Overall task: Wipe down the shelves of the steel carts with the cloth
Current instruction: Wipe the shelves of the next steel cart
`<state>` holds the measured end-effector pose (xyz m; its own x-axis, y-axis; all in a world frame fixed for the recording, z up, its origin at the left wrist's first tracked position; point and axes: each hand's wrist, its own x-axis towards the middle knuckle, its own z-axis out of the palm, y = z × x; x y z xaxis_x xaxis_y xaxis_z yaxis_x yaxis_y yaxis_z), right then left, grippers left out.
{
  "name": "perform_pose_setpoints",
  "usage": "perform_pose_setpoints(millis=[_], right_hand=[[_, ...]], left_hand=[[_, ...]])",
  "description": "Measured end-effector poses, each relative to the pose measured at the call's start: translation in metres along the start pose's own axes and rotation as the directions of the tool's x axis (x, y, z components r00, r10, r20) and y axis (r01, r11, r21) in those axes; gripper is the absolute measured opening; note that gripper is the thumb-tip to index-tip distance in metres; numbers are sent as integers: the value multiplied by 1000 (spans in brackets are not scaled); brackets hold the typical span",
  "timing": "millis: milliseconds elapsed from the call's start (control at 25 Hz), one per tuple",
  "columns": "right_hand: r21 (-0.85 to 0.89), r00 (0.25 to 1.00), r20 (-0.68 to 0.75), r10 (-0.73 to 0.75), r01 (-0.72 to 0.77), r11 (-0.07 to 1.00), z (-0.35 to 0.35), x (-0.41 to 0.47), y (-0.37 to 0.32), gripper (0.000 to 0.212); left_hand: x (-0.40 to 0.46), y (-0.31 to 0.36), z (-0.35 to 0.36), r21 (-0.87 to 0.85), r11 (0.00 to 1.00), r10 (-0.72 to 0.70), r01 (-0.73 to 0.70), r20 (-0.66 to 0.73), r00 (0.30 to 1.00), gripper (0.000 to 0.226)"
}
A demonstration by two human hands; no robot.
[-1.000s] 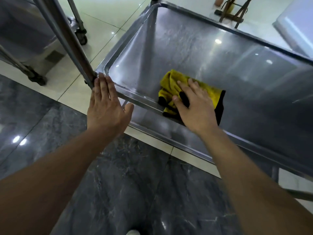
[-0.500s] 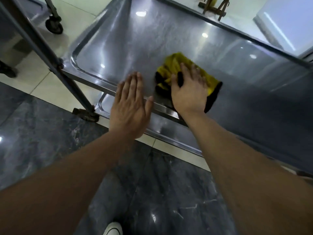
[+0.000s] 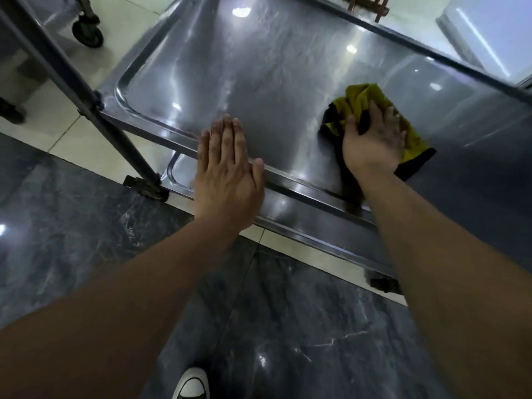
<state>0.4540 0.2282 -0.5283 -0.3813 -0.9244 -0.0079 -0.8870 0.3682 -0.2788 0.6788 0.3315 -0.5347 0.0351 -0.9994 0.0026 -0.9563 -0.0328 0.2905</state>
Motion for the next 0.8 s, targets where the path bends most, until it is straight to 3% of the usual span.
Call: perform_pose_setpoints(millis=[80, 160, 280, 520, 640, 720, 800], right_hand=[[5, 965, -44, -258, 259, 966, 10, -44, -10, 60], [31, 892, 4, -451, 451, 892, 14, -79, -16, 59], [40, 883, 26, -468, 467, 883, 11, -73, -21, 58], [92, 872, 35, -489, 484, 870, 8, -74, -9, 55], [80, 929, 9, -371, 369, 926, -14, -86, 53, 53], [36, 987, -46, -151, 153, 988, -33, -87, 104, 53], [32, 994, -75, 73, -71, 997, -44, -85, 129, 55]], left_hand=[[-1, 1, 0, 9, 1000, -6, 6, 9, 1000, 70], [-3, -2, -3, 20, 999, -27, 26, 10, 1000, 69], [2, 9, -4, 35, 999, -28, 27, 21, 999, 70], [2, 32, 12, 20, 991, 133, -134, 13, 991, 69], [-3, 24, 11, 2, 991, 132, -132, 17, 991, 69], [-4, 30, 12, -8, 992, 124, -124, 28, 992, 69], [-5, 38, 13, 14, 995, 102, -102, 27, 994, 70]])
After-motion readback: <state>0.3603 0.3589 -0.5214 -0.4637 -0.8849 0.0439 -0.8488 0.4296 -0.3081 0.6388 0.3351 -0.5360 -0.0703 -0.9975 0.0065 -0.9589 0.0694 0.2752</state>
